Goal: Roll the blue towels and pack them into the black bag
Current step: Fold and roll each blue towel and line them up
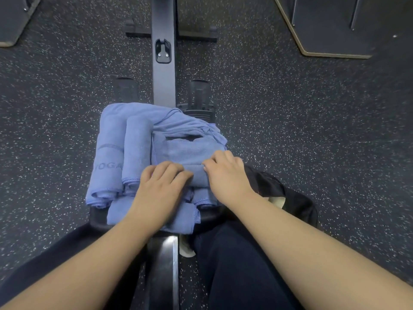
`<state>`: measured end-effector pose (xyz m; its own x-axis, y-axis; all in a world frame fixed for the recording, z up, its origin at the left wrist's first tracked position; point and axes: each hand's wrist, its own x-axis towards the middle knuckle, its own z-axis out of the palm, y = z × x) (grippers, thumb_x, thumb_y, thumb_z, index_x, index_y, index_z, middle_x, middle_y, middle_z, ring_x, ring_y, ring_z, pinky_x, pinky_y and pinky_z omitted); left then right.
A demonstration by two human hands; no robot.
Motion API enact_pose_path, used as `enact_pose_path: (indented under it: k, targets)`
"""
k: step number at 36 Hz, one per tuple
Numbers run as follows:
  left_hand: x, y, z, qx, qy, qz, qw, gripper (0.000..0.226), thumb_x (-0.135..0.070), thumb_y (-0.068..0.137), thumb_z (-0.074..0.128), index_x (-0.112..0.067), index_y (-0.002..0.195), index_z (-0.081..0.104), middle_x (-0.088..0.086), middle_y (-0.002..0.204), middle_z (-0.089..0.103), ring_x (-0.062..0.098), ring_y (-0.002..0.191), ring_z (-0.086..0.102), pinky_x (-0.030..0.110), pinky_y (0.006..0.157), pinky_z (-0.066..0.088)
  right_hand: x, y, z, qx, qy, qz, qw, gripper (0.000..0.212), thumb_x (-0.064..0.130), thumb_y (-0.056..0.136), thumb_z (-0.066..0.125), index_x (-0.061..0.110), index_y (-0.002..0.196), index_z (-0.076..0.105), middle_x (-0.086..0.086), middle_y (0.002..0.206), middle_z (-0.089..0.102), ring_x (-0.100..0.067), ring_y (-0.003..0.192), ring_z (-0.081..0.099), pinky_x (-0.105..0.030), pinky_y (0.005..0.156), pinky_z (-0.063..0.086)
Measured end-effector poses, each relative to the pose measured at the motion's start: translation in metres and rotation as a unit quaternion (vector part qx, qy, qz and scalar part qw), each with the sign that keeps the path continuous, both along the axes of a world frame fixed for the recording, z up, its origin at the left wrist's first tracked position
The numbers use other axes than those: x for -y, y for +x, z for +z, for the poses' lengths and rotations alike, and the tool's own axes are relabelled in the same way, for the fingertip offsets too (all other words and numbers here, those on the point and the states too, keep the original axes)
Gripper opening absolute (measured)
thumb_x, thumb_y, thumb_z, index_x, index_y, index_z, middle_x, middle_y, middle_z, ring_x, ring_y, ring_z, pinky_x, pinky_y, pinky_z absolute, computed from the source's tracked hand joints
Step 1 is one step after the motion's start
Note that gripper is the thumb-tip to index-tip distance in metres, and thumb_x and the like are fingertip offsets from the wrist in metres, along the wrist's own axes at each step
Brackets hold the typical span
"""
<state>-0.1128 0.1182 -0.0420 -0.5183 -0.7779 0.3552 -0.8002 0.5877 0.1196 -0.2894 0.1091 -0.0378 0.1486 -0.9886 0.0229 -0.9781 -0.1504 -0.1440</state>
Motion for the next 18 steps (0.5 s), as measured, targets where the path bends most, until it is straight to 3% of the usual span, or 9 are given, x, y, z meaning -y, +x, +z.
enact_pose_path:
  k: [3,6,8,13,15,17,18]
  targets:
    - [-0.001,-0.001,0.001,0.005,0.026,0.002,1.000,0.037,-0.021,0.075,0.044,-0.023,0.107,0.062,0.001,0.102,0.062,0.022,0.101,0.048,0.037,0.080,0.030,0.003,0.005,-0.002,-0.016,-0.033,-0.035,0.999,0.010,0.016,0.075,0.075,0.016,0.072,0.065,-0.005,0.080,0.054,-0.029,0.081,0.054,-0.035,0.070,0.030]
    - [-0.001,-0.001,0.000,0.030,0.043,0.011,0.999,0.041,-0.020,0.074,0.046,-0.024,0.110,0.067,0.002,0.107,0.062,0.023,0.104,0.049,0.038,0.081,0.031,0.005,0.007,0.004,-0.055,-0.051,-0.048,0.996,0.025,0.018,0.057,0.086,0.020,0.066,0.063,-0.001,0.075,0.055,-0.025,0.075,0.054,-0.033,0.066,0.026]
    - [0.000,-0.002,-0.002,0.047,0.041,0.020,0.998,0.041,-0.018,0.074,0.049,-0.023,0.112,0.066,0.003,0.110,0.062,0.024,0.109,0.051,0.040,0.083,0.033,0.006,0.008,0.007,-0.046,-0.063,-0.045,0.996,0.032,0.015,0.052,0.088,0.020,0.067,0.061,-0.001,0.074,0.055,-0.024,0.071,0.054,-0.031,0.062,0.032]
    - [0.002,-0.006,-0.008,0.068,0.041,0.046,0.996,0.049,-0.015,0.070,0.059,-0.020,0.119,0.064,0.005,0.119,0.061,0.026,0.122,0.049,0.044,0.093,0.033,0.004,0.009,0.007,0.028,-0.121,-0.010,0.992,0.035,-0.001,0.049,0.082,0.012,0.069,0.056,-0.007,0.071,0.054,-0.028,0.063,0.055,-0.029,0.051,0.042]
    - [0.003,-0.007,-0.009,0.079,0.056,0.053,0.994,0.051,-0.017,0.070,0.058,-0.019,0.121,0.064,0.006,0.122,0.061,0.027,0.125,0.049,0.045,0.097,0.031,0.001,0.010,0.005,0.026,-0.134,-0.005,0.991,0.027,0.003,0.053,0.076,0.012,0.069,0.056,-0.007,0.072,0.054,-0.027,0.064,0.055,-0.030,0.053,0.042]
    - [0.005,-0.008,-0.010,0.083,0.070,0.057,0.992,0.051,-0.020,0.073,0.052,-0.019,0.122,0.064,0.006,0.124,0.061,0.028,0.126,0.051,0.046,0.099,0.029,-0.002,0.010,0.005,0.004,-0.134,-0.002,0.991,0.010,0.014,0.062,0.060,0.013,0.071,0.057,-0.005,0.073,0.054,-0.026,0.067,0.055,-0.030,0.058,0.038]
    - [0.006,-0.009,-0.009,0.084,0.077,0.058,0.992,0.051,-0.022,0.074,0.048,-0.019,0.122,0.064,0.006,0.124,0.061,0.028,0.126,0.050,0.047,0.099,0.029,-0.003,0.010,0.005,-0.004,-0.133,-0.003,0.991,0.011,0.018,0.064,0.052,0.014,0.072,0.058,-0.004,0.074,0.054,-0.025,0.068,0.055,-0.029,0.059,0.036]
